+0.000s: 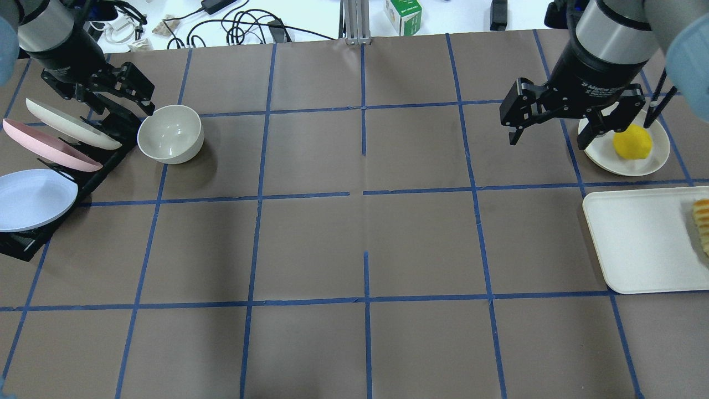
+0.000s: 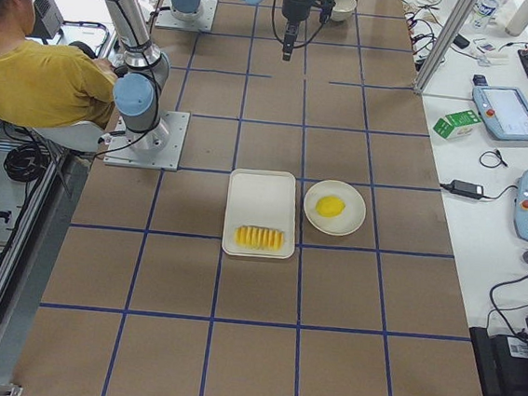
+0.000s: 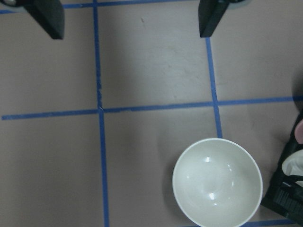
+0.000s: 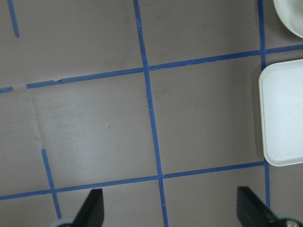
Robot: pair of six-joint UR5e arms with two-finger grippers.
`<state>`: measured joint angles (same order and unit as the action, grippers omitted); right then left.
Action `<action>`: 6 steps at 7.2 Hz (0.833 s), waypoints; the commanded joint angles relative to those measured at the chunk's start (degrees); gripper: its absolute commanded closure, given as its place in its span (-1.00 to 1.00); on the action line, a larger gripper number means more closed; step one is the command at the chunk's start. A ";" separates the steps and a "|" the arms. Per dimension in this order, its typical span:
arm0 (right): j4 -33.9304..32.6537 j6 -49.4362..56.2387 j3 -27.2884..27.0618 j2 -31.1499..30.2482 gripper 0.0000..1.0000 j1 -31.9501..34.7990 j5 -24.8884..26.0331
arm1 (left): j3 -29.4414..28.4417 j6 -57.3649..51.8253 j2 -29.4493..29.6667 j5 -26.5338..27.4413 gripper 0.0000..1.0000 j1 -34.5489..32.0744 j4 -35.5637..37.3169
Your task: Place bowl and put lemon in it
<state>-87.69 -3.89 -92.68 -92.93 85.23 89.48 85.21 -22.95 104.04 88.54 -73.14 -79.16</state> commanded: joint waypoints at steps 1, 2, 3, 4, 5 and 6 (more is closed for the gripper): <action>-3.43 7.34 0.04 3.18 -1.00 -10.55 -0.18 | -0.39 -2.01 7.55 -0.12 -0.95 3.43 6.02; -6.76 16.01 0.04 6.41 -1.00 -15.31 -0.27 | -0.40 -2.01 10.28 -0.21 -0.98 4.66 9.86; -12.79 22.98 0.48 10.79 -1.00 -18.84 -0.09 | -0.40 -1.93 12.31 -0.13 -0.99 4.76 10.95; -17.55 26.35 0.22 15.27 -1.00 -20.53 -0.18 | -0.48 -1.66 14.41 -0.21 -0.99 4.76 11.22; -21.60 29.26 0.48 18.54 -1.00 -20.89 0.17 | -0.83 -2.01 16.35 -0.21 -0.99 4.76 13.22; -22.17 30.42 0.83 18.48 -1.00 -22.98 0.26 | -0.84 -2.19 17.85 -0.13 -0.99 4.76 14.03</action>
<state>-107.23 23.87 -92.19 -76.23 64.40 89.56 84.50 -24.91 119.73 88.36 -68.41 -66.54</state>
